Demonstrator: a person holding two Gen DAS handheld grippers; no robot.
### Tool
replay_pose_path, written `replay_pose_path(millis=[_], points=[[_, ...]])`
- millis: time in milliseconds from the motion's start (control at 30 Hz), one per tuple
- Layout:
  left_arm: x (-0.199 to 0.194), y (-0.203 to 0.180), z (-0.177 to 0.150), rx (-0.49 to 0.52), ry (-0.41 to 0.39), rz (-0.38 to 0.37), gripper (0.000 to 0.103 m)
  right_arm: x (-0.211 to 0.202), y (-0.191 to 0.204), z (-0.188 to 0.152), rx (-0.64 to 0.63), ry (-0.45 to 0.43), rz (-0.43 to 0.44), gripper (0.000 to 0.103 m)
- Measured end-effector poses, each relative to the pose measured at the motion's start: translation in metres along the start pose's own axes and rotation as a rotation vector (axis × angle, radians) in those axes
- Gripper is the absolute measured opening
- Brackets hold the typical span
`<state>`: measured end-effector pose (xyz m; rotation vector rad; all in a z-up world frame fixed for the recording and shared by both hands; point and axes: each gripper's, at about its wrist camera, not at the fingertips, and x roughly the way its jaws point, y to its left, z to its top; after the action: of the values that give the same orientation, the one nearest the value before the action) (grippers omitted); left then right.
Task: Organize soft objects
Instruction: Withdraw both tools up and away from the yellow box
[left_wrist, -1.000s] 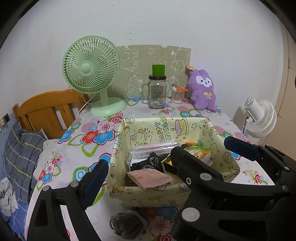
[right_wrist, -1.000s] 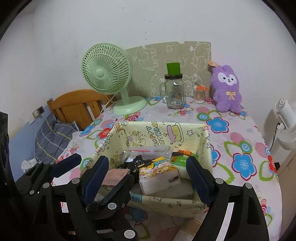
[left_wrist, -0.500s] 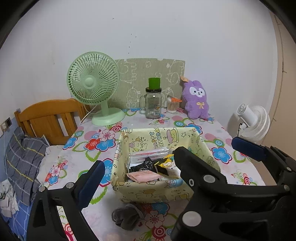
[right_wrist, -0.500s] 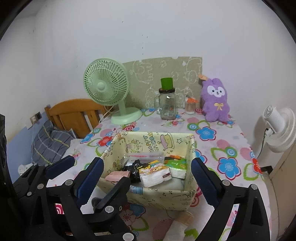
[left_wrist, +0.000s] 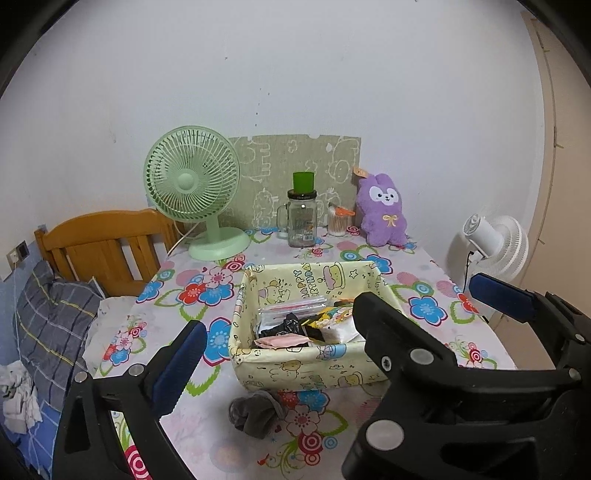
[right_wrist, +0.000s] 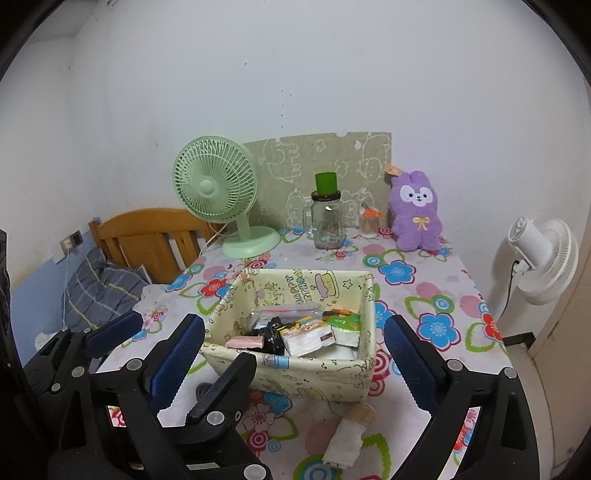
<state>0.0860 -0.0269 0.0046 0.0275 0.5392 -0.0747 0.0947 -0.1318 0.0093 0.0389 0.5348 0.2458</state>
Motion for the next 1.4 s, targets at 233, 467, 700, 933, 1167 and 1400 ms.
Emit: replay_pose_path(millis=[233,467,700,933,1167,1400], points=[[-0.013,-0.003,-0.006,0.002,-0.011,-0.01,0.102,-0.018,0.002,-0.006,0.008,-0.017,-0.019,0.1],[-0.018,-0.007,-0.014,-0.004,0.001,-0.014,0.102,-0.026,0.001,-0.015,0.019,-0.014,-0.04,0.103],[-0.017,-0.011,-0.027,0.005,0.018,-0.029,0.102,-0.024,-0.004,-0.028,0.041,0.009,-0.04,0.103],[-0.013,-0.017,-0.04,0.007,0.028,-0.022,0.102,-0.018,-0.007,-0.043,0.059,0.02,-0.075,0.103],[-0.001,-0.02,-0.053,0.004,0.033,-0.016,0.102,-0.006,-0.015,-0.056,0.072,0.062,-0.079,0.103],[0.016,-0.025,-0.07,0.005,0.069,-0.014,0.102,0.008,-0.021,-0.073,0.04,0.09,-0.096,0.103]])
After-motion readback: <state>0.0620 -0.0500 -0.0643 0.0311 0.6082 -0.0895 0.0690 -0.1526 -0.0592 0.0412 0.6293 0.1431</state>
